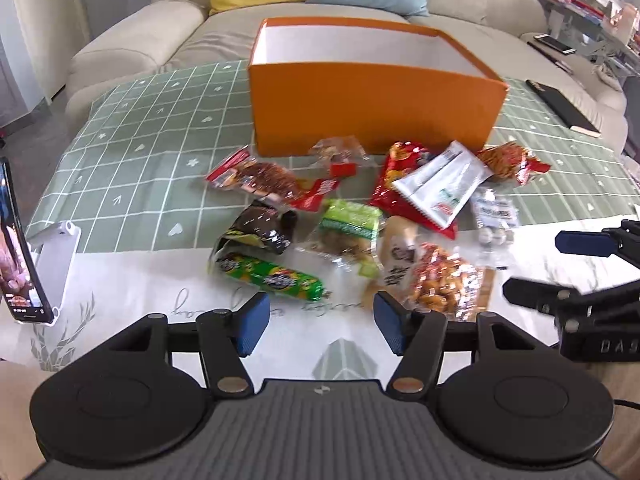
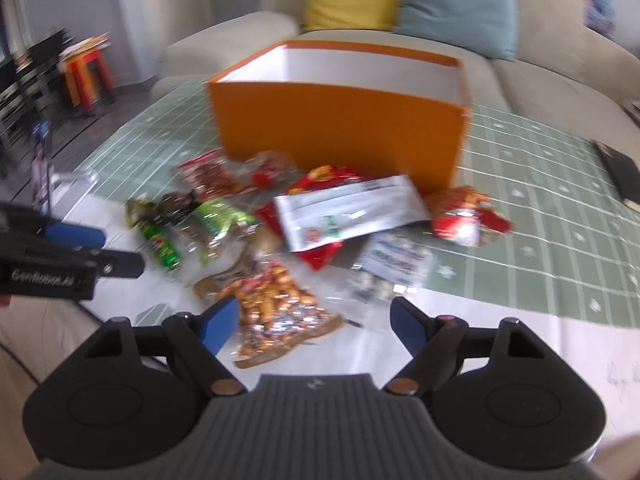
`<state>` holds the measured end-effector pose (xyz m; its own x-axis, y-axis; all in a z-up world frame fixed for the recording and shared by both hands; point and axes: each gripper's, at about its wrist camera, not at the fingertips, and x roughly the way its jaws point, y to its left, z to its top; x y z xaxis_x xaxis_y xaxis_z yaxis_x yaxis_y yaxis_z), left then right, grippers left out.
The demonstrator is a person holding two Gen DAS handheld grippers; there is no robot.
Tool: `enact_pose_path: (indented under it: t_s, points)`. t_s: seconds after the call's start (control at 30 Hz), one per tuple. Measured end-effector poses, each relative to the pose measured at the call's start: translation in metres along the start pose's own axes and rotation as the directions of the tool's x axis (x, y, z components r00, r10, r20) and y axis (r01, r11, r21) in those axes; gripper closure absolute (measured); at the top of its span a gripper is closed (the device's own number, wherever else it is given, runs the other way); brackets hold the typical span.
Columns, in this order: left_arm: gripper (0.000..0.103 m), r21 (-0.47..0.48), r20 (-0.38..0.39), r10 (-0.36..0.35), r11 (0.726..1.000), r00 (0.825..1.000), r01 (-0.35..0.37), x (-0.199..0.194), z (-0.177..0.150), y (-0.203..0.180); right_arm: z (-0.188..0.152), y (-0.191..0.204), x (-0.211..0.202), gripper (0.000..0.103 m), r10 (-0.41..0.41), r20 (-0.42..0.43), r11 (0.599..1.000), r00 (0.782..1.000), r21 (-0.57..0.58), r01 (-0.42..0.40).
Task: Organize snacks
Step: 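Lower the left tool onto the green sausage stick while the right tool reaches the jerky packet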
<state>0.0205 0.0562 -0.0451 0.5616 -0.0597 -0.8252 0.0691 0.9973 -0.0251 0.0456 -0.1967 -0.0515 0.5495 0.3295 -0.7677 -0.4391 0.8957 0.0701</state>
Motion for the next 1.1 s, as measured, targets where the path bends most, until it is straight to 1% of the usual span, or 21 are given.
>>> enact_pose_path:
  t_s: [0.03,0.07,0.13,0.17,0.27,0.33,0.4,0.53,0.6,0.67,0.7,0.73,0.77,0.83,0.93,1.03,1.07,1.1]
  points:
    - [0.033,-0.004,0.002,0.005,1.0,1.0,-0.005,0.001,0.0,0.003,0.0,0.004,0.004,0.017,0.014,-0.002,1.0,1.0,-0.021,-0.014]
    - [0.033,-0.006,0.011,0.008,1.0,1.0,-0.008,0.001,0.0,0.005,-0.001,0.008,0.007,0.016,0.025,-0.003,0.999,1.0,-0.041,-0.025]
    - [0.029,0.009,0.042,0.015,1.0,0.999,-0.015,0.0,0.002,0.009,0.0,0.015,0.015,0.015,0.046,-0.01,0.996,0.999,-0.076,-0.047]
    - [0.024,0.025,0.057,0.027,0.999,0.998,-0.028,0.0,0.003,0.011,0.001,0.018,0.019,0.015,0.054,-0.014,0.994,0.998,-0.089,-0.055]
    - [0.024,0.094,0.072,0.071,0.992,0.995,-0.078,0.007,0.01,0.014,0.001,0.025,0.03,0.013,0.069,-0.034,0.989,0.997,-0.125,-0.073]
    - [0.026,0.137,0.06,0.08,0.987,0.995,-0.088,0.016,0.013,0.016,0.001,0.028,0.038,0.013,0.071,-0.052,0.986,0.996,-0.15,-0.078]
    - [0.026,0.151,0.047,0.088,0.984,0.995,-0.094,0.025,0.012,0.017,-0.001,0.03,0.046,0.013,0.066,-0.071,0.982,0.995,-0.172,-0.077]
    - [0.03,0.139,0.003,0.054,0.989,0.999,-0.054,0.038,0.007,0.017,-0.002,0.036,0.06,0.013,0.051,-0.09,0.973,0.995,-0.219,-0.069]
    - [0.03,0.106,-0.006,0.038,0.994,0.999,-0.037,0.043,0.005,0.019,-0.003,0.039,0.066,0.014,0.047,-0.089,0.968,0.995,-0.241,-0.067]
    - [0.032,0.037,-0.024,0.005,0.999,1.0,-0.004,0.046,0.006,0.025,-0.002,0.043,0.071,0.021,0.033,-0.087,0.962,0.996,-0.268,-0.055]
    - [0.033,-0.013,-0.028,-0.011,1.0,1.0,0.01,0.048,0.007,0.029,-0.003,0.044,0.074,0.025,0.027,-0.089,0.959,0.996,-0.279,-0.051]
    - [0.034,-0.072,-0.033,-0.02,0.997,0.999,0.018,0.049,0.008,0.034,-0.003,0.045,0.076,0.029,0.024,-0.094,0.958,0.995,-0.283,-0.05]
    - [0.037,-0.127,-0.038,-0.028,0.992,0.999,0.023,0.051,0.009,0.038,-0.003,0.045,0.078,0.03,0.022,-0.097,0.958,0.995,-0.282,-0.049]
    - [0.038,-0.188,-0.043,-0.044,0.981,0.998,0.035,0.055,0.012,0.041,-0.005,0.045,0.078,0.03,0.014,-0.087,0.957,0.996,-0.286,-0.038]
    - [0.038,-0.248,-0.055,0.004,0.969,0.998,-0.017,0.061,0.017,0.04,-0.006,0.046,0.079,0.029,0.001,-0.082,0.954,0.997,-0.3,-0.026]
    - [0.038,-0.301,-0.068,0.039,0.952,0.997,-0.057,0.068,0.021,0.041,-0.005,0.044,0.082,0.026,0.006,-0.085,0.96,0.996,-0.277,-0.029]
    - [0.041,-0.318,-0.072,0.041,0.946,0.997,-0.062,0.07,0.022,0.043,-0.005,0.044,0.082,0.026,0.007,-0.083,0.961,0.996,-0.273,-0.03]
    - [0.047,-0.327,-0.079,0.045,0.942,0.996,-0.069,0.072,0.023,0.043,-0.005,0.043,0.082,0.026,0.008,-0.081,0.962,0.997,-0.271,-0.03]
